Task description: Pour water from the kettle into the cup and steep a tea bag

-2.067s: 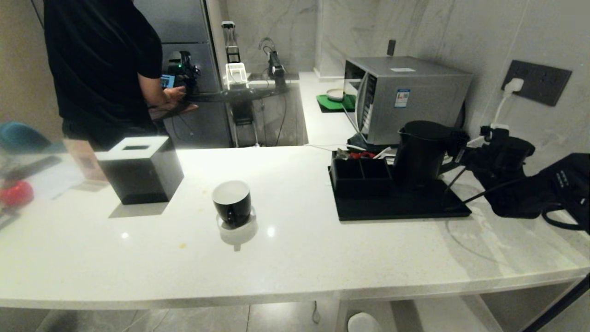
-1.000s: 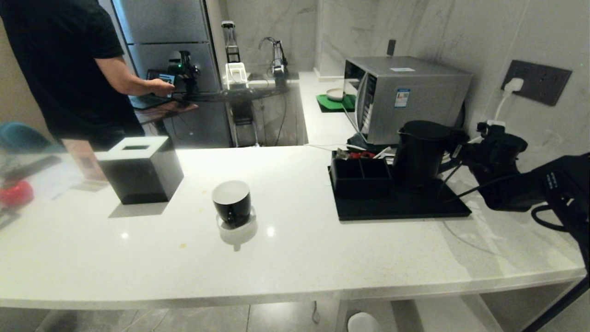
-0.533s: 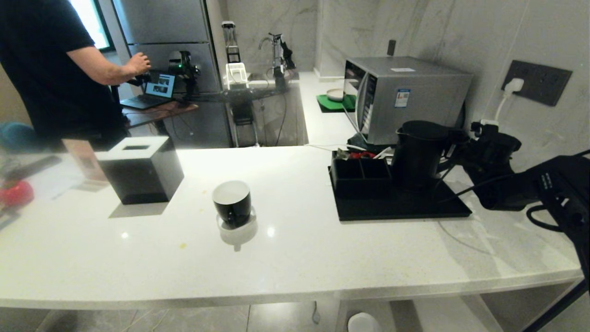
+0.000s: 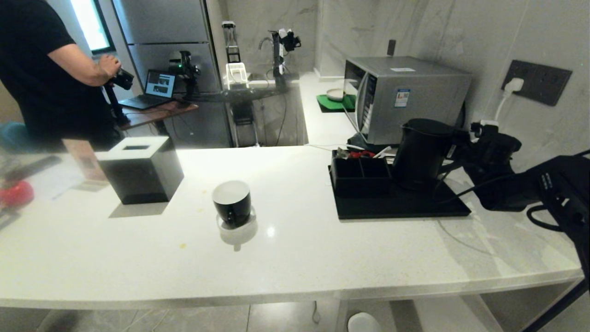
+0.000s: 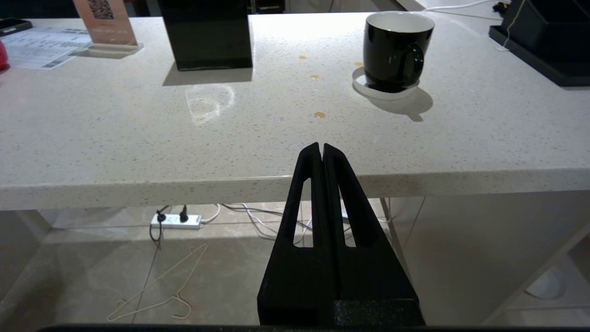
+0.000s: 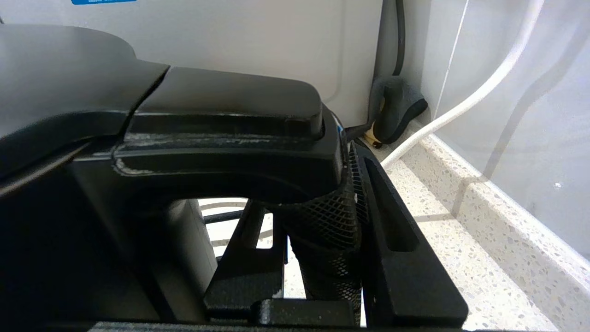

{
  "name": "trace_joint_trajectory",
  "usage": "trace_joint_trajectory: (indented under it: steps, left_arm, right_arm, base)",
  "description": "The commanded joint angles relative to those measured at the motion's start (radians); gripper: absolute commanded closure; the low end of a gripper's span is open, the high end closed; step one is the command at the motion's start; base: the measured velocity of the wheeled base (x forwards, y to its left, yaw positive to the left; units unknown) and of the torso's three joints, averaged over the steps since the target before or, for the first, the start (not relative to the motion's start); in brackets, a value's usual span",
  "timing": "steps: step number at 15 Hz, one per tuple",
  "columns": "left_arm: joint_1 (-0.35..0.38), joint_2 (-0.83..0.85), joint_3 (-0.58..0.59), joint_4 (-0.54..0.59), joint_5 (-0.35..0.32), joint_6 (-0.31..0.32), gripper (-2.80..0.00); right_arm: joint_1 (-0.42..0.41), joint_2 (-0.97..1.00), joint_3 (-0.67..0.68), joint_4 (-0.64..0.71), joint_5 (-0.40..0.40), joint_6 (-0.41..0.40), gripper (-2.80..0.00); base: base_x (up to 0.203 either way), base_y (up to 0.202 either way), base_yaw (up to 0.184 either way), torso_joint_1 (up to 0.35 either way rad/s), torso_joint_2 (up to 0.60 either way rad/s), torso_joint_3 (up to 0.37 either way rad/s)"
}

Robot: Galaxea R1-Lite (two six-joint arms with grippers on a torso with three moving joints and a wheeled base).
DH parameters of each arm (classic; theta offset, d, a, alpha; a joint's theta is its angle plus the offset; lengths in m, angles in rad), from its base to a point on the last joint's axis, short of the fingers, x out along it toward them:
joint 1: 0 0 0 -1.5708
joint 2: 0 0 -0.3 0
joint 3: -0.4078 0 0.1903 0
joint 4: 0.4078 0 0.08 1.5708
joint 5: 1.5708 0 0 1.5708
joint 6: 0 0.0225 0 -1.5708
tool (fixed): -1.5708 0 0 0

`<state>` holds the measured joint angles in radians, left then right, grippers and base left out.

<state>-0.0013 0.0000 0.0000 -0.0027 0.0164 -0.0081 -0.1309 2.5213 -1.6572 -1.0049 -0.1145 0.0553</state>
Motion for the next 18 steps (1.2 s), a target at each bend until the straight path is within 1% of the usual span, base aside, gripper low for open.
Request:
trace_joint_trajectory:
  steps: [1, 4, 7, 18]
  left_arm:
    - [0.0, 0.002, 0.0, 0.0, 0.0, 0.0, 0.0]
    - [0.0, 0.002, 0.0, 0.0, 0.0, -0.001, 0.0]
    - [0.0, 0.002, 0.0, 0.0, 0.0, -0.001, 0.0]
    - [0.0, 0.002, 0.0, 0.0, 0.0, -0.001, 0.0]
  right_arm:
    - [0.004, -0.013, 0.001, -0.009, -0.001, 0.003, 0.0]
    - [0.011, -0.021, 0.001, -0.012, -0.002, 0.003, 0.0]
    - [0.019, -0.037, 0.009, -0.016, -0.023, 0.003, 0.0]
    - [0.024, -0.143, 0.19, -0.106, -0.024, 0.003, 0.0]
  base:
    - [0.0, 0.0, 0.0, 0.0, 0.0, 0.0]
    - [0.0, 0.0, 0.0, 0.0, 0.0, 0.0]
    - [0.0, 0.0, 0.0, 0.0, 0.0, 0.0]
    - [0.0, 0.0, 0.0, 0.0, 0.0, 0.0]
